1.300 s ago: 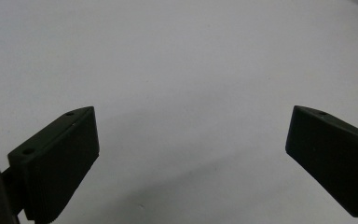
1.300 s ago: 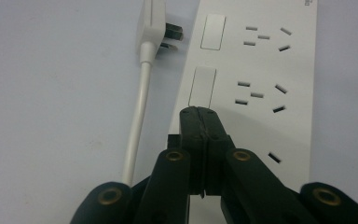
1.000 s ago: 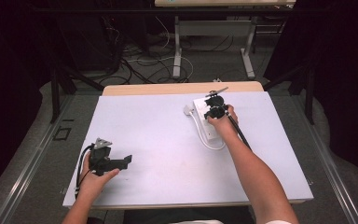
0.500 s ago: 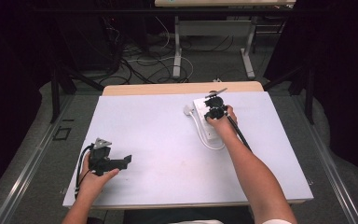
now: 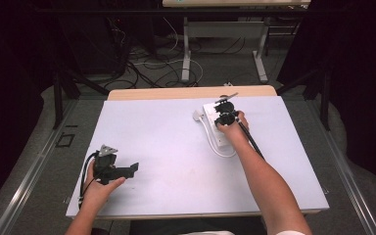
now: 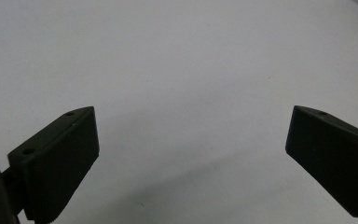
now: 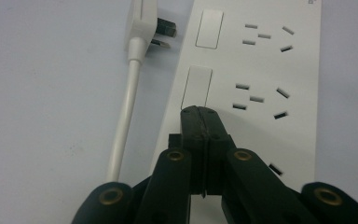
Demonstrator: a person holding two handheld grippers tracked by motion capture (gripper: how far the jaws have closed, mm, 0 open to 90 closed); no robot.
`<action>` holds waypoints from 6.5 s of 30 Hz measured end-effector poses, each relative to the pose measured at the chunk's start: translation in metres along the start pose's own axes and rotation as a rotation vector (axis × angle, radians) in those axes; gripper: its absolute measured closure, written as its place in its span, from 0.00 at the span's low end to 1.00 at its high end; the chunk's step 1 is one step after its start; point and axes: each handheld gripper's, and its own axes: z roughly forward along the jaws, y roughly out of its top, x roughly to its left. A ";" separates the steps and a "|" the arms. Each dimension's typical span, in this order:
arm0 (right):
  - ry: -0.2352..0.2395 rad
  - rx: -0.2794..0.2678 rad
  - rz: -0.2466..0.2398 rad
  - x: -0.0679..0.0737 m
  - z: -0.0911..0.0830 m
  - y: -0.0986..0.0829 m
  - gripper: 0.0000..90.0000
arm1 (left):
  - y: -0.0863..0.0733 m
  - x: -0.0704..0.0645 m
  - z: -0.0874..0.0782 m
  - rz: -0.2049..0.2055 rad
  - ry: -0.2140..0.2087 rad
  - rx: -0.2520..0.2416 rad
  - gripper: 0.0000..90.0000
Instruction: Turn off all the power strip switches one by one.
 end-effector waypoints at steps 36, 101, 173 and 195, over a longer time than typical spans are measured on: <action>-0.026 -0.052 -0.022 0.001 0.000 -0.002 1.00 | 0.001 0.001 0.000 0.000 -0.008 0.014 0.03; -0.023 -0.060 -0.010 0.000 0.026 0.027 1.00 | -0.002 0.002 0.001 -0.009 -0.002 0.000 0.03; -0.048 -0.071 0.015 -0.010 0.029 0.048 1.00 | -0.004 0.003 -0.001 -0.015 0.008 -0.009 0.03; -0.062 -0.087 -0.030 0.002 0.047 0.057 1.00 | -0.004 0.005 -0.002 -0.023 0.001 -0.012 0.03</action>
